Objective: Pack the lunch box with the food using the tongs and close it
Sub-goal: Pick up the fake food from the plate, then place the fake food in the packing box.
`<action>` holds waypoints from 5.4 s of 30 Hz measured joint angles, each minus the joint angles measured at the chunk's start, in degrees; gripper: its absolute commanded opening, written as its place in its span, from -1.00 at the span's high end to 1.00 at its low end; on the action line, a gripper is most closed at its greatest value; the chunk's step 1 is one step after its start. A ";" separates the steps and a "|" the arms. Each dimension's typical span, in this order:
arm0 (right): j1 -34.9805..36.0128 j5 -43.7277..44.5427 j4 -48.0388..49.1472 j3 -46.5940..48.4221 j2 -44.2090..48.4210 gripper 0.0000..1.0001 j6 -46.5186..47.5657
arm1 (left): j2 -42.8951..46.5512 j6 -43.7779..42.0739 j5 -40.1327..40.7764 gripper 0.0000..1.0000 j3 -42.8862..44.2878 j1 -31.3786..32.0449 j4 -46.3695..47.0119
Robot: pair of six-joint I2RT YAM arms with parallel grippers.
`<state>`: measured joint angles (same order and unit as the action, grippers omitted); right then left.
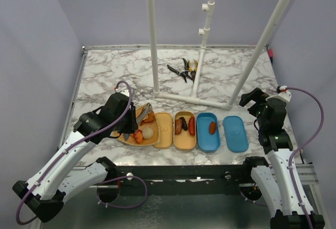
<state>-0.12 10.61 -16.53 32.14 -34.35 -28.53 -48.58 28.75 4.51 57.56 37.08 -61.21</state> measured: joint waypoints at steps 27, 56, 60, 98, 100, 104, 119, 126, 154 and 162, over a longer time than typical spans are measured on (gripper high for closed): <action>0.00 0.02 -0.07 -0.28 0.35 -1.00 0.04 | 3.32 -6.21 -5.86 0.85 4.07 0.00 -4.20; 0.00 0.04 -0.13 -0.28 0.72 -1.00 0.07 | 2.36 -11.08 -18.14 0.90 10.47 0.00 -5.53; 0.00 0.04 -0.13 -0.28 0.72 -1.00 0.09 | 2.12 -11.08 -20.68 0.91 10.47 0.00 -5.44; 0.00 0.48 -0.15 -0.28 0.66 -1.00 0.11 | -5.66 -5.14 -33.81 0.97 10.23 1.95 10.88; 0.00 0.48 -0.15 -0.28 0.66 -1.00 0.11 | -6.16 -4.17 -33.79 0.97 9.66 3.28 12.33; 0.00 0.48 -0.15 -0.28 0.66 -1.00 0.11 | -7.37 -1.31 -33.35 0.98 7.52 8.92 17.27; 0.00 0.55 -0.15 -0.28 0.52 -1.00 0.11 | -10.36 2.12 -31.15 0.98 -1.66 17.79 25.59; 0.00 0.55 -0.15 -0.28 0.26 -1.00 0.11 | -11.72 1.66 -31.04 0.99 -1.86 17.79 27.32; 0.00 0.52 -0.13 -0.28 -0.52 -1.00 0.15 | -19.21 -6.58 -32.17 0.97 -1.99 12.33 30.71; 0.00 0.52 -0.11 -0.28 -1.46 -1.00 0.46 | -20.85 -9.77 -35.52 0.78 -2.21 7.39 30.88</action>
<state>-0.12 11.14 -16.64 31.86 -35.81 -28.08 -69.43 18.98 -31.00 55.35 44.47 -30.33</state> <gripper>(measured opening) 0.998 0.244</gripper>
